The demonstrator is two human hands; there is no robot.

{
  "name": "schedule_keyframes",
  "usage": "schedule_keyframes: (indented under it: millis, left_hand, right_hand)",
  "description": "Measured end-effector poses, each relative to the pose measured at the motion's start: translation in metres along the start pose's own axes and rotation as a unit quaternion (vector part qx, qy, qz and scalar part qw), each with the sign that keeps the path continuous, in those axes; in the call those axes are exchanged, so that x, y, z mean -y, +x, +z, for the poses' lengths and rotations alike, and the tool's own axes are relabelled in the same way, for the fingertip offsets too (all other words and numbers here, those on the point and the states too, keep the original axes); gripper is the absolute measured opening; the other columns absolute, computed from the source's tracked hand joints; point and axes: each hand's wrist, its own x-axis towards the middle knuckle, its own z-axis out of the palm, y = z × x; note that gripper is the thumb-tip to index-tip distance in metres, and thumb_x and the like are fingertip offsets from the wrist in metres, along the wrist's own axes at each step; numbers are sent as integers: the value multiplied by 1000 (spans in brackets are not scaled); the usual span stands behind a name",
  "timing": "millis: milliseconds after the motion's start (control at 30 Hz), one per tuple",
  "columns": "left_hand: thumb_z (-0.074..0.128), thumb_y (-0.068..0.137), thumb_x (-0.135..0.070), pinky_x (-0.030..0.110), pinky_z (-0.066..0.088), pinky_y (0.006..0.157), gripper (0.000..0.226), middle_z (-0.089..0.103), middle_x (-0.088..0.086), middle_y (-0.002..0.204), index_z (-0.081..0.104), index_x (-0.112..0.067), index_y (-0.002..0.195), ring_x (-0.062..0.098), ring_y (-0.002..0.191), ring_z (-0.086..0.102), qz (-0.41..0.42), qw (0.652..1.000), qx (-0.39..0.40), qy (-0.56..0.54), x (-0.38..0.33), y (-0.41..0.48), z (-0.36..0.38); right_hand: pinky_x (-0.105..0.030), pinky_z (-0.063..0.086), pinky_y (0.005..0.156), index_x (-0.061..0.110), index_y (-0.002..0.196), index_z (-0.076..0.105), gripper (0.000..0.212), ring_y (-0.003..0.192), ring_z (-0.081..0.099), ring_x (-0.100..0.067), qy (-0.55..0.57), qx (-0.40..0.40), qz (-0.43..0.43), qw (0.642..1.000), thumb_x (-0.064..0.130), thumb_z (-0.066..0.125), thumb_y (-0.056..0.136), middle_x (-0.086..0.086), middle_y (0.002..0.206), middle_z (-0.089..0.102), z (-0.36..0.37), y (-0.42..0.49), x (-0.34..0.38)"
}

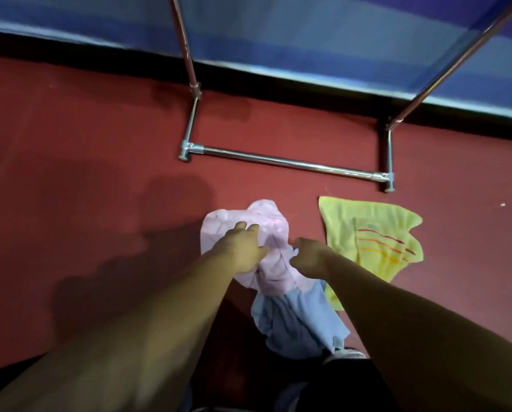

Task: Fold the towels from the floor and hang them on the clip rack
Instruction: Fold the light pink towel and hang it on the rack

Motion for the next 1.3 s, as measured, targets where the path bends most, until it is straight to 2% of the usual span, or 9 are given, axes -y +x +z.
schedule_keyframes:
  millis: [333, 433, 533, 667, 800, 1033, 1133, 1200, 1300]
  left_hand:
    - [54, 101, -31, 45, 50, 102, 40, 50, 12, 145, 56, -14, 137, 33, 128, 57, 33, 998, 27, -36, 27, 37, 47]
    - [57, 94, -25, 40, 52, 87, 10, 59, 9, 123, 59, -19, 102, 31, 113, 63, 40, 998, 30, -34, 30, 39, 48]
    - [58, 98, -29, 35, 52, 86, 20, 65, 6, 122, 68, -19, 113, 28, 112, 66, 43, 998, 10, -54, 26, 34, 44]
    - [63, 99, -53, 33, 53, 83, 23, 75, -2, 107, 69, -31, 102, 21, 99, 70, 56, 983, 14, -172, -9, 10, 18]
    - [84, 88, -39, 6, 43, 83, 57, 71, -18, 113, 66, -20, 138, 1, 108, 66, 156, 947, -14, -282, -53, -25, -24]
    - [67, 84, -23, 46, 61, 76, 10, 77, 3, 83, 70, -22, 94, 30, 82, 74, 145, 908, -204, -337, -101, -116, -103]
    - [67, 88, -12, 32, 53, 69, 12, 75, -4, 75, 70, -22, 84, 16, 70, 64, 195, 873, -262, -363, -122, -182, -144]
    - [75, 91, -27, 27, 48, 67, 9, 70, -11, 73, 72, -22, 84, 9, 69, 58, 228, 859, -274, -367, -135, -230, -165]
    - [74, 89, -51, 35, 60, 78, 32, 77, -5, 80, 77, -20, 94, 15, 75, 67, 281, 844, -276, -364, -157, -296, -184]
  right_hand:
    - [-56, 26, 123, 28, 160, 33, 64, 155, 24, -35, -124, 92, 36, 987, 24, 52, 98, -2, 171, 16, 76, 46, -7]
    - [-56, 25, 124, 23, 156, 44, 59, 152, 34, -30, -69, 64, 54, 994, 19, 50, 97, -1, 165, 38, 63, 49, -6]
    - [-41, 44, 115, 23, 134, 68, 44, 130, 59, -27, 135, -30, 54, 989, 13, 56, 93, -5, 139, 66, 45, 44, -8]
    - [-44, 56, 83, 5, 96, 71, 24, 83, 65, -32, 578, -34, 45, 814, -14, 57, 92, -16, 86, 69, -4, 8, 3]
    - [-31, 59, 60, 12, 92, 66, 24, 63, 73, -23, 723, -32, -1, 690, -10, 58, 93, -11, 77, 73, -55, -41, 17]
    - [-23, 55, 55, 13, 106, 60, 31, 61, 65, -15, 805, -116, -124, 568, -12, 43, 98, -3, 71, 68, -133, -169, 37]
    - [-26, 55, 56, 5, 109, 64, 30, 65, 67, -18, 716, -174, -188, 649, -13, 45, 96, -8, 77, 70, -146, -247, 42]
    - [-24, 54, 65, 7, 113, 72, 39, 81, 69, -19, 593, -237, -246, 729, -16, 50, 90, -8, 94, 77, -146, -301, 44]
    - [-19, 56, 85, 22, 124, 75, 56, 105, 71, -11, 470, -286, -327, 768, -13, 59, 83, 2, 118, 79, -143, -371, 45]
